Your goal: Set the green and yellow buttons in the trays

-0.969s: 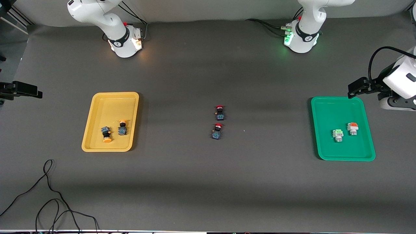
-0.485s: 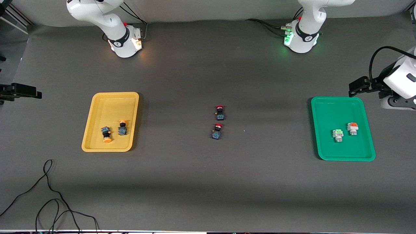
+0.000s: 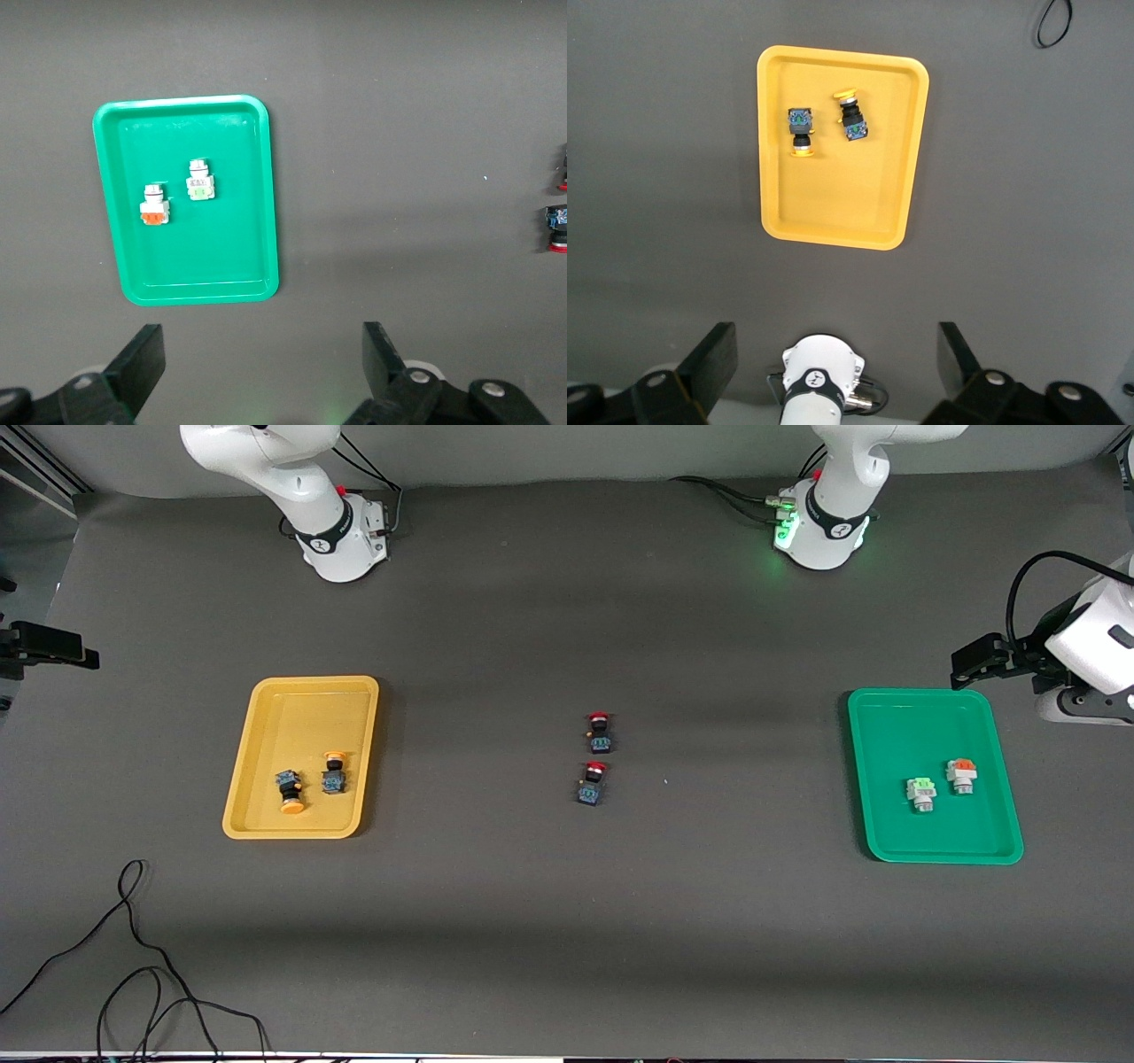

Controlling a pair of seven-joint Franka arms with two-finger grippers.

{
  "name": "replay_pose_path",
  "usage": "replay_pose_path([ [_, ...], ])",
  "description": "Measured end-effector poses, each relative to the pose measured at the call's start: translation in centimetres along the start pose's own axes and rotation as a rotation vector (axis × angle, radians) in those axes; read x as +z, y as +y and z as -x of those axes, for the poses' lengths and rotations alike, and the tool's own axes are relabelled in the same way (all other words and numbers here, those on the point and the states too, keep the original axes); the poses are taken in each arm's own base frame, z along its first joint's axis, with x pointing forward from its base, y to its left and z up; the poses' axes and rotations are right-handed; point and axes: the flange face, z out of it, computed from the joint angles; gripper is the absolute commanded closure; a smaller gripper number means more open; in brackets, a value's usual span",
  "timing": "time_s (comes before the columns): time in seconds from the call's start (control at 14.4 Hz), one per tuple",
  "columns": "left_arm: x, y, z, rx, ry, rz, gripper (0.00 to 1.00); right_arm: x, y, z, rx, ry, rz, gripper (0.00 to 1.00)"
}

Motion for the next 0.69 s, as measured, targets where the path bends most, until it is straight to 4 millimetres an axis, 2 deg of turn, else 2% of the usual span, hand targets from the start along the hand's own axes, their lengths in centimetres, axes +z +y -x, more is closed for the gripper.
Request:
replay_pose_path([
  [0.14, 0.0, 0.0, 0.0, 0.0, 0.0, 0.0, 0.01, 1.0, -0.7, 1.1, -0.003, 0.041, 0.02, 0.0],
  [0.42, 0.0, 0.0, 0.0, -0.01, 0.0, 0.0, 0.01, 2.8, -3.6, 4.7, -0.01, 0.094, 0.042, 0.0],
  [0.55, 0.0, 0.0, 0.0, -0.028, -0.001, 0.0, 0.01, 3.1, -3.7, 5.2, 0.003, 0.098, 0.042, 0.0],
  [0.69, 0.0, 0.0, 0.0, -0.034, -0.001, -0.001, 0.01, 3.5, -3.8, 4.9, 0.003, 0.094, 0.042, 0.0],
])
